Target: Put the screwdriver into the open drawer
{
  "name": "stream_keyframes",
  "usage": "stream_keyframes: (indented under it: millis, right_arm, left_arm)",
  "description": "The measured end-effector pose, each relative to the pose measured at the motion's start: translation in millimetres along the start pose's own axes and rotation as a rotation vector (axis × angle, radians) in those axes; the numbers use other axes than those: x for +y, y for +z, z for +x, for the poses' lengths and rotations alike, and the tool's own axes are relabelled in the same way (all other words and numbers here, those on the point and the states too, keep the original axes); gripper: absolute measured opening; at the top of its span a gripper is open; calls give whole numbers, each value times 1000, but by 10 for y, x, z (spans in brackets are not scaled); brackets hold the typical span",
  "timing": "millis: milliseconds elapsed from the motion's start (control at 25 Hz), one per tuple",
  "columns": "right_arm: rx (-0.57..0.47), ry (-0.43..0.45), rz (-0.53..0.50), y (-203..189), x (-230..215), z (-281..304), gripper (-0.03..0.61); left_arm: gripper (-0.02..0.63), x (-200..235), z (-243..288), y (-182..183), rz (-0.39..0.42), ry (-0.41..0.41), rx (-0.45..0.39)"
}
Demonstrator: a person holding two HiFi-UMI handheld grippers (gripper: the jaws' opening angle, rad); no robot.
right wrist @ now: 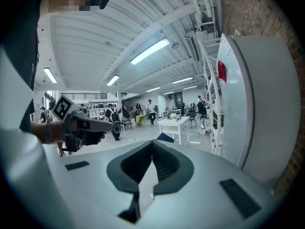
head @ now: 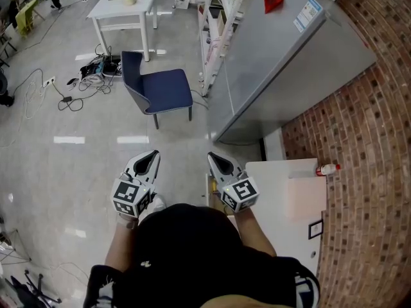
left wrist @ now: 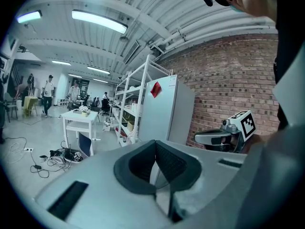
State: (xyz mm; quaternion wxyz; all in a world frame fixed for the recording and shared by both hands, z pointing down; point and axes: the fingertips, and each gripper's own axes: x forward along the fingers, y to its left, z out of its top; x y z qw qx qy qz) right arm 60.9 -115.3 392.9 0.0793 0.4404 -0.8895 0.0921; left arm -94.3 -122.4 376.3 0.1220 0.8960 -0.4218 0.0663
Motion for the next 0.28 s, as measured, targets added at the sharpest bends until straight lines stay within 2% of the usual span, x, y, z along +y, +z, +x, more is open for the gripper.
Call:
stream_keyframes:
  millis: [280]
  right_arm:
    - [0,2,-4,2,55,-16,11]
  left_arm:
    - [5,3,-52,-34,5,1,8]
